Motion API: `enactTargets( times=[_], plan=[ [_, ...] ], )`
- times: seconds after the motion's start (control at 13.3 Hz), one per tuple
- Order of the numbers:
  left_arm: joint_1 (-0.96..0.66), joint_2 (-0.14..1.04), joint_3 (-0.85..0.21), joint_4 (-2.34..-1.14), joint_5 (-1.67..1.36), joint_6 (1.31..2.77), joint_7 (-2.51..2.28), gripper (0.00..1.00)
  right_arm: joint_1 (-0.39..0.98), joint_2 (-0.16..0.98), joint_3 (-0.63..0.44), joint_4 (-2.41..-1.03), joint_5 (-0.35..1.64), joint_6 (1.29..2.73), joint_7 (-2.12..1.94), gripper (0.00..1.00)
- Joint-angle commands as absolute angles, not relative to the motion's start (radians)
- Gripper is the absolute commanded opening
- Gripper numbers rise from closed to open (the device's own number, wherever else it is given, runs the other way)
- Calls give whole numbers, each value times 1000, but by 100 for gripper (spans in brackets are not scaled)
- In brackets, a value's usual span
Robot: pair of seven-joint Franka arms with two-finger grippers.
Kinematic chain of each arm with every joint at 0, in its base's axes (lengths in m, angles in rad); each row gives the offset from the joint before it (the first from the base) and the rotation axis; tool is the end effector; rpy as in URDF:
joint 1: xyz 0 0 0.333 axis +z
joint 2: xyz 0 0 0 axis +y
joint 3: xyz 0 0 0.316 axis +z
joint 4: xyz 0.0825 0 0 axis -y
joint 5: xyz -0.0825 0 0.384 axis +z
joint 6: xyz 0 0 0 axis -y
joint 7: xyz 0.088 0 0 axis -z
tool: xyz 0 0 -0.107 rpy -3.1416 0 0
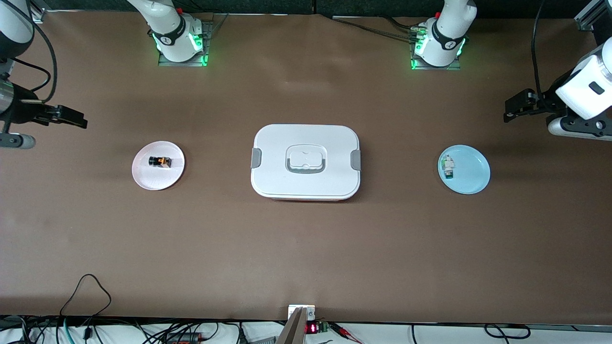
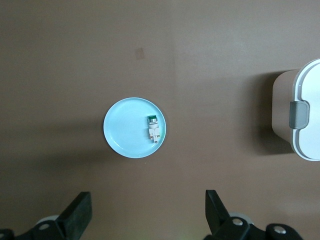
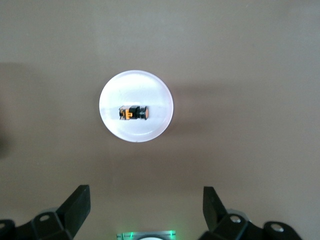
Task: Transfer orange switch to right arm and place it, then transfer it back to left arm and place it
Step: 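Move the right gripper back toward the switch on the white plate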
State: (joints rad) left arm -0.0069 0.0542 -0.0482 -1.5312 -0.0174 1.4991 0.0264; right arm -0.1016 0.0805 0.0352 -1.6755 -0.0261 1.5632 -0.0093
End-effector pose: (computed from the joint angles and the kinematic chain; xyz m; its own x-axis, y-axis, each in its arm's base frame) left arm 0.5622 -0.0322 0.6068 0.9929 -0.0826 -0.0856 -0.0810 -0.9965 0.0223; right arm 0.5647 -0.0410 0.5299 0.9799 -0.0556 -0.1918 -0.0525 -0.9984 0.0210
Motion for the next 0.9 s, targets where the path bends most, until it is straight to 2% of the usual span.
enactTargets(
  times=[0.0, 0.45, 0.83],
  plan=[
    [-5, 51, -49, -1528, -12, 1496, 51, 100, -81, 121, 38, -1663, -14, 1558, -6, 100],
    [-6, 51, -49, -1528, -12, 1499, 44, 100, -80, 248, 37, -1667, -29, 1655, -6, 100],
    [-6, 51, -49, -1526, -12, 1500, 44, 100, -78, 239, 38, -1873, -18, 1860, 44, 100]
  ],
)
